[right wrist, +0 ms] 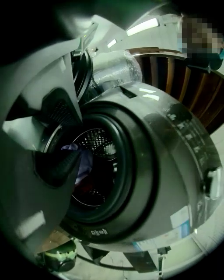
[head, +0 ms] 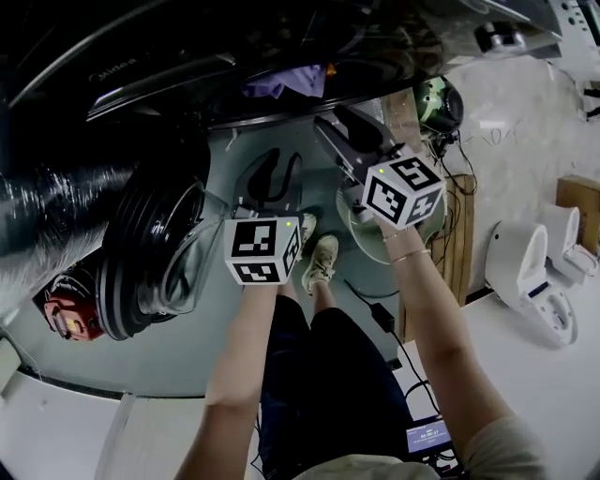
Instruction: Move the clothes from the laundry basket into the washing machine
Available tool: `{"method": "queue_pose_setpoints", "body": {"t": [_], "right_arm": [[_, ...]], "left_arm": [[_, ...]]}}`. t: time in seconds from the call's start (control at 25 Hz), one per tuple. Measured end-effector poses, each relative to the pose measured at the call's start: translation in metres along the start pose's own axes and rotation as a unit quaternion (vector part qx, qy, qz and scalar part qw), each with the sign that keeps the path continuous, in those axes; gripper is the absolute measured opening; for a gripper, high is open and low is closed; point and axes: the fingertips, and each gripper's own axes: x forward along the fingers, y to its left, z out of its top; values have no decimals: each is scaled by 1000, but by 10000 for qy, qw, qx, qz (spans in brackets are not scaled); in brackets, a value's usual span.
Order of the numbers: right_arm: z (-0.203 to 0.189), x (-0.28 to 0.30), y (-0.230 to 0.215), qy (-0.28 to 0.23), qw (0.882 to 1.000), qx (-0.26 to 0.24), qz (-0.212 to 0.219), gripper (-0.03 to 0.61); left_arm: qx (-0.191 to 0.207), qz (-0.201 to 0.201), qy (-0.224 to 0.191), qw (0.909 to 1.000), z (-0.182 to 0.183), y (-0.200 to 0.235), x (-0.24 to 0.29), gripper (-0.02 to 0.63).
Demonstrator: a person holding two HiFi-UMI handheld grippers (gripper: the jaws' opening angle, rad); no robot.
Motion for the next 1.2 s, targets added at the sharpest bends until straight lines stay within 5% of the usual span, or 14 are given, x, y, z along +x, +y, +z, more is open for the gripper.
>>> {"method": "queue_pose_setpoints", "body": {"t": [0.2,0.32,0.4,0.92,1.2], "right_arm": [[43,-69,41,-197,9996,190,-16,32],[73,-106,66,-233,9997,58,12,26],[91,-133,80,-256,9996,-92,-20,26],[154,-277,106,-1032,9861,118,-1297,26],[163,-315,115,-1126,9752,-72,-1905,26]], "left_arm": [[203,-272,-32,9994,47,-40,-35,118],[384,-469,-21,9982,78,-67,-55,104],[503,-733,26,9960,97,-90,-67,5],[1593,-2193,349,9619,165,-235,-123,5],[1992,-2417,313,9492,176,-267,-137,5]]}}
